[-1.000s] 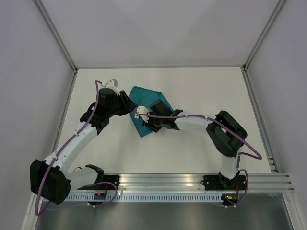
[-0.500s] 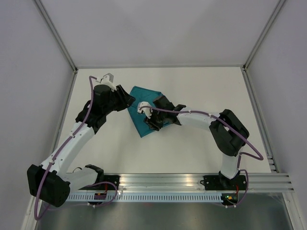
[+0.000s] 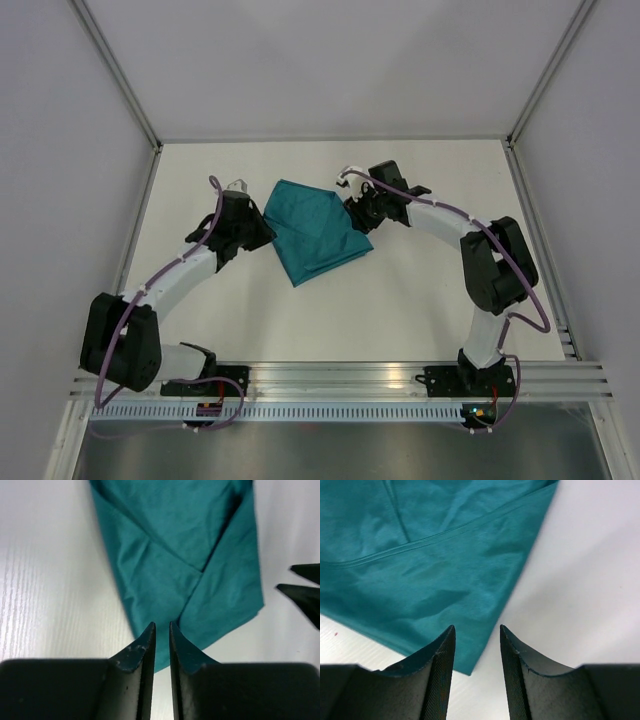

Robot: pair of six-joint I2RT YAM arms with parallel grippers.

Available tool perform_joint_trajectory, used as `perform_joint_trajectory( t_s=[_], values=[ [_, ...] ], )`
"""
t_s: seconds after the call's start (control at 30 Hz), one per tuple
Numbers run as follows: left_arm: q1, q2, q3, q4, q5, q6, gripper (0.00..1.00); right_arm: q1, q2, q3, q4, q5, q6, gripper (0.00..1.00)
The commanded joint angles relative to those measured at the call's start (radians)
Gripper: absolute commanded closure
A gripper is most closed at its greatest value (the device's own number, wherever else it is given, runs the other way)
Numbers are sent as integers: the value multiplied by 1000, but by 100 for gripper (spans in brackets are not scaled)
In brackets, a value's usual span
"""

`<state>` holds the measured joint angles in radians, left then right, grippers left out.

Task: Fold the napkin, place the utensils inside, and roll it up
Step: Fold the napkin

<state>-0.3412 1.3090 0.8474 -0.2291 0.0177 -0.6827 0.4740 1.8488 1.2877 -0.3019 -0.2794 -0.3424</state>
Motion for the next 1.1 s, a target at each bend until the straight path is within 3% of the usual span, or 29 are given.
perform_joint_trajectory(
  t_s=[0.0, 0.13, 0.53, 1.07],
  values=[
    [8, 64, -27, 57, -44, -37, 80, -35, 62, 71, -51, 6, 22, 53],
    [10, 139, -36, 71, -56, -37, 85, -43, 108, 105, -89, -32, 22, 53],
    [11, 315, -5, 112, -48, -34, 85, -46, 153, 95, -143, -35, 60, 53],
    [11, 570, 246, 42, 57, 72, 85, -46, 109, 24, -232, -93, 112, 54]
  ],
)
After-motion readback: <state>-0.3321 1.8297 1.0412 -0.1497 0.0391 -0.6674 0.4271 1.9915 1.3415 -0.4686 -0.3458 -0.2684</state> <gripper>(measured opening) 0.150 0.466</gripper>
